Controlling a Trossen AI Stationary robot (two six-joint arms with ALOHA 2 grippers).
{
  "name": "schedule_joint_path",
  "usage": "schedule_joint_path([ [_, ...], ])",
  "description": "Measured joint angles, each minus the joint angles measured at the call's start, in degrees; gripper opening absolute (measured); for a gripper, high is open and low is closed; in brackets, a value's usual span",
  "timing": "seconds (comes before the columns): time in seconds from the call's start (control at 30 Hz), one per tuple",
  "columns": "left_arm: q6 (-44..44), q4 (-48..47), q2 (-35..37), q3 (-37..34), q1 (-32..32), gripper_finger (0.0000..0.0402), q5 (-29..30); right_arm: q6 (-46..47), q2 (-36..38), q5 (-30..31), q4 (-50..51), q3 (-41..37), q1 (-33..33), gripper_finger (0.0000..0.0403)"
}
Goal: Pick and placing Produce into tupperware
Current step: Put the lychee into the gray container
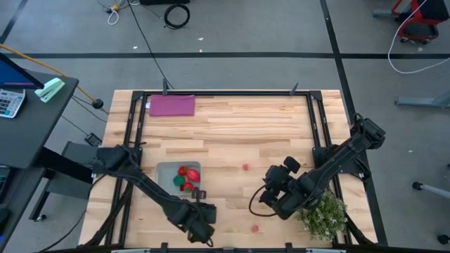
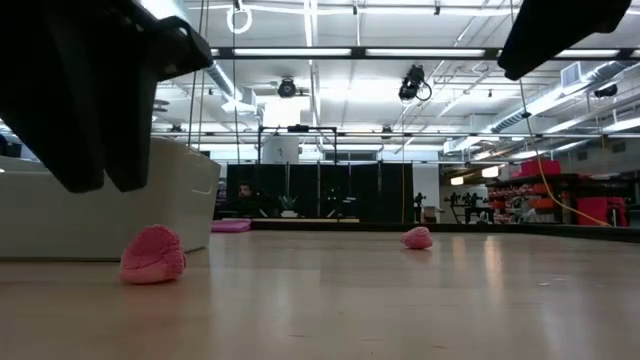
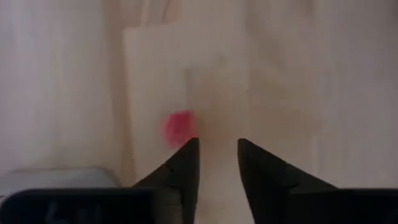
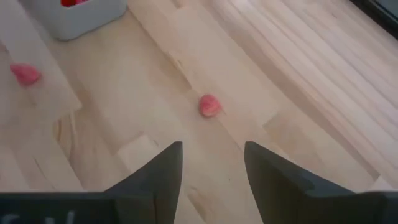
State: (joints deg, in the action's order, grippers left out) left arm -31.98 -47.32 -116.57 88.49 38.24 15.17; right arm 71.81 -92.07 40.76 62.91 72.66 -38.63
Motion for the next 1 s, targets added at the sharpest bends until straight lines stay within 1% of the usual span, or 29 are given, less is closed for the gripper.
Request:
schedule_joint_path([
  [0.17, -1.65, -3.90, 0.25, -0.02, -1.24, 0.0158, 0.12, -1.32, 0.04, 0.02, -0.20, -0.02, -0.15, 0.0180],
  [0.23, -1.67, -3.49, 0.45, 0.00, -1.55, 0.0170, 0.16, -1.34, 0.04, 0.04, -0.20, -0.02, -0.13, 0.0180],
  [0.37, -1.80, -3.06, -0.47, 0.00, -2.40, 0.0183, -0.48, -1.59, 0.04, 0.24, -0.20, -0.02, -0.11, 0.0180],
  [0.47, -1.80, -2.66, -1.64, 0.00, -3.09, 0.0187, -3.20, -1.84, 0.04, 0.22, -0.21, -0.02, -0.11, 0.0180],
  [0.6, -1.61, -2.25, -3.36, -0.03, -3.54, 0.0185, -3.84, -1.95, 0.04, 0.21, -0.22, -0.02, -0.11, 0.0180],
  [0.87, -0.40, -2.08, -3.57, -0.02, -4.84, 0.0165, -2.88, -2.93, 0.04, 0.18, -0.46, -0.02, -0.11, 0.0180],
  [0.93, 0.49, -2.15, -3.57, -0.02, -5.13, 0.0153, -2.27, -2.96, 0.04, 0.19, -0.47, -0.02, -0.11, 0.0180],
  [1.0, 2.01, -2.16, -3.57, -0.02, -5.14, 0.0132, -1.81, -2.97, 0.04, 0.15, -0.46, -0.02, -0.11, 0.0181],
])
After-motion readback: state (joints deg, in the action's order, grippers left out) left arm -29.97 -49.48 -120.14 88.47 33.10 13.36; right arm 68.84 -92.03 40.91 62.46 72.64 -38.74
